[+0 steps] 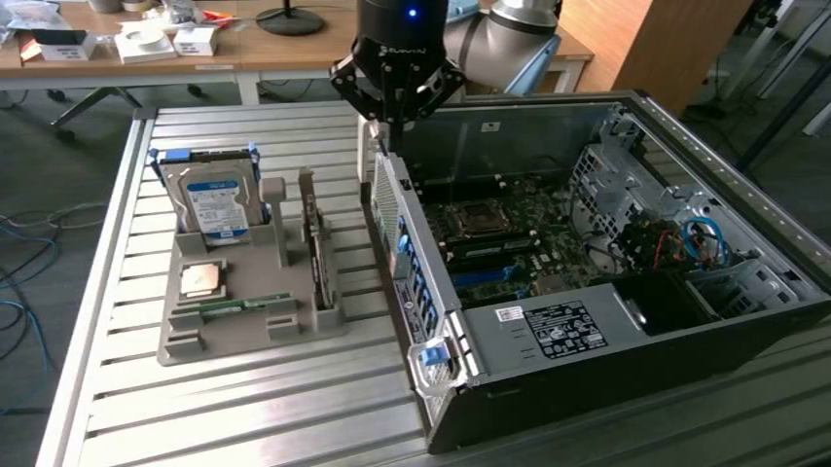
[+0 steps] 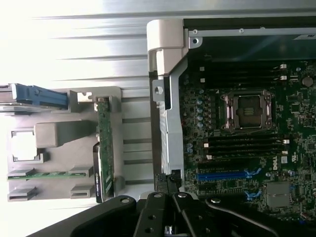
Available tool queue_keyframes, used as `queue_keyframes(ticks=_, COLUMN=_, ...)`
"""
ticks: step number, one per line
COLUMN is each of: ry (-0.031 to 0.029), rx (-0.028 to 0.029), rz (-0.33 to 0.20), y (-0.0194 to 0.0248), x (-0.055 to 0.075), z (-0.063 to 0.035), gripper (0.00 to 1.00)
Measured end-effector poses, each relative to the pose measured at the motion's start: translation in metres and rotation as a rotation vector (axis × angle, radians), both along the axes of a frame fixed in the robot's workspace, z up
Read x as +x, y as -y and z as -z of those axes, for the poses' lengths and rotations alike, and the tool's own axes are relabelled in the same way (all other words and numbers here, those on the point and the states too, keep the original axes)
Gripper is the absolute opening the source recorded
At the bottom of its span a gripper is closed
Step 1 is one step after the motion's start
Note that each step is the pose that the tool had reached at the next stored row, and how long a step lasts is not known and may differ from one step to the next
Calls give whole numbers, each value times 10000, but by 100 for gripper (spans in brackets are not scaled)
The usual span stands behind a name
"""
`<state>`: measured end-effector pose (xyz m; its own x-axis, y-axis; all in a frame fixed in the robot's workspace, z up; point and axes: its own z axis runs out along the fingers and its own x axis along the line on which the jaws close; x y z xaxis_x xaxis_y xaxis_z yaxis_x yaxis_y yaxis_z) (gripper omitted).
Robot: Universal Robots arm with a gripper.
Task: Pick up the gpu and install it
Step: 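Reach for the gpu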
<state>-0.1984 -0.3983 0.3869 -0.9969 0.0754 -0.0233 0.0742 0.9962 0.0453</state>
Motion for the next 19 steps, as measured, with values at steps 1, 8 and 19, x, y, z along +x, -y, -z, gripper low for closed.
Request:
queue_keyframes(ticks=1, ry=0, rx=0, rz=0, y=-1, x=-15, z=1, gripper=11)
queue_keyframes(ticks=8, ry=0, rx=0, rz=-1, y=-4, x=-117, z=7, gripper=11)
queue_keyframes(ticks=19, ry=0, rx=0, rz=-1, y=-9, x=-317, z=18, gripper=11)
